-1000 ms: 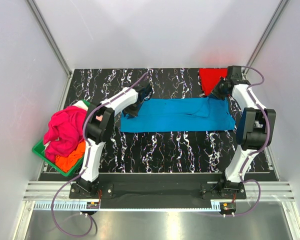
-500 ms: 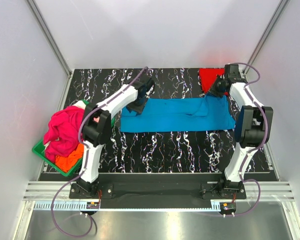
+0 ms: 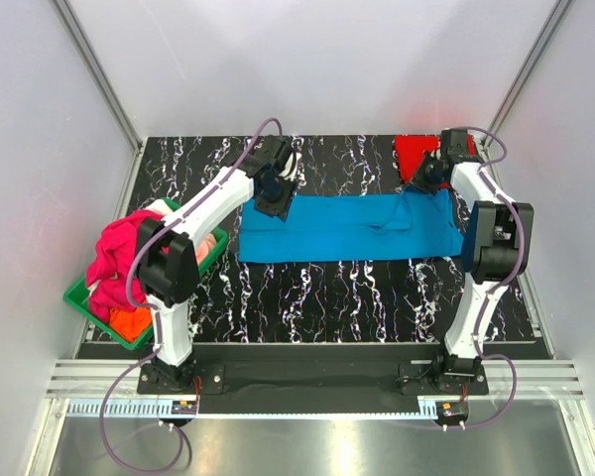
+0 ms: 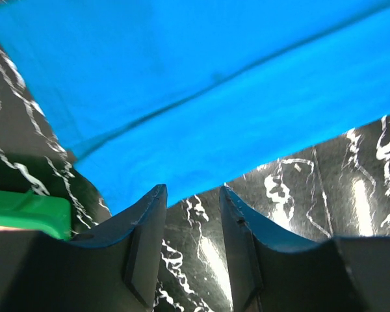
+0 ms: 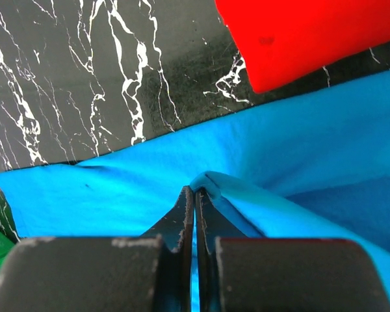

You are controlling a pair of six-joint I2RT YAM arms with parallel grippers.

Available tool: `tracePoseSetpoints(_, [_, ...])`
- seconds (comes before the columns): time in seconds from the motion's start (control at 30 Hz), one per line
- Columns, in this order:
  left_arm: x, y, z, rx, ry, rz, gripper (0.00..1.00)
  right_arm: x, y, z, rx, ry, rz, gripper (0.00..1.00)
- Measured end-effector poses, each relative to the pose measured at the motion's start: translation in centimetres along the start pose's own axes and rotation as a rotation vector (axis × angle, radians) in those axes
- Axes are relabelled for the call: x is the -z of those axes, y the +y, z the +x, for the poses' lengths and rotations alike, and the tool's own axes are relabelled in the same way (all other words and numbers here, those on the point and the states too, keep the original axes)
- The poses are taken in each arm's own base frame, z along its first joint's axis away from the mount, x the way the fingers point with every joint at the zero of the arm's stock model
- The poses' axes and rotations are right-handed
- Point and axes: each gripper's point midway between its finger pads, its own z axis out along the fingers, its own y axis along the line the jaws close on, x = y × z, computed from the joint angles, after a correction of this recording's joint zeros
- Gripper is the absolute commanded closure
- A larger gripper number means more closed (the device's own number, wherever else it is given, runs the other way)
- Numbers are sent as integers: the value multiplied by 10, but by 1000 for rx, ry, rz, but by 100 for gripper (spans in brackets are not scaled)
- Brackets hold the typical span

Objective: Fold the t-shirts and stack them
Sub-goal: Fold the tshirt

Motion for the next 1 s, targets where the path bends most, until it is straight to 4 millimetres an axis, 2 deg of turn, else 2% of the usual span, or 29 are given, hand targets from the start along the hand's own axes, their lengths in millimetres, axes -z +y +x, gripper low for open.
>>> tracePoseSetpoints(0.17, [-11, -1, 23, 8, 67, 24, 55, -7, 3, -1, 13, 15, -27, 99])
tracePoseSetpoints(0.3, [-8, -3, 29, 9, 65, 44, 53, -9, 7, -2, 25, 17, -46, 96])
tracePoseSetpoints(0.4, [-4, -5, 28, 9, 46, 55, 53, -10, 7, -1, 30, 20, -49, 89])
tracePoseSetpoints(0.53, [-7, -9, 30, 13, 40, 78, 52, -10, 6, -2, 31, 20, -48, 68])
tracePoseSetpoints(0.63, [-13, -13, 34, 31, 46, 111, 52, -6, 4, 1, 17, 38, -27, 65])
tracePoseSetpoints(0.73, [-22, -12, 35, 65, 47, 124, 52, 6, 1, -2, -6, 45, 36, 65])
tracePoseSetpoints(0.87, [-47, 1, 35, 104, 64, 98, 53, 37, -10, 0, -56, 35, 148, 74])
tracePoseSetpoints(1.0, [-75, 13, 50, 132, 130, 66, 53, 71, -34, 29, -114, 49, 240, 80])
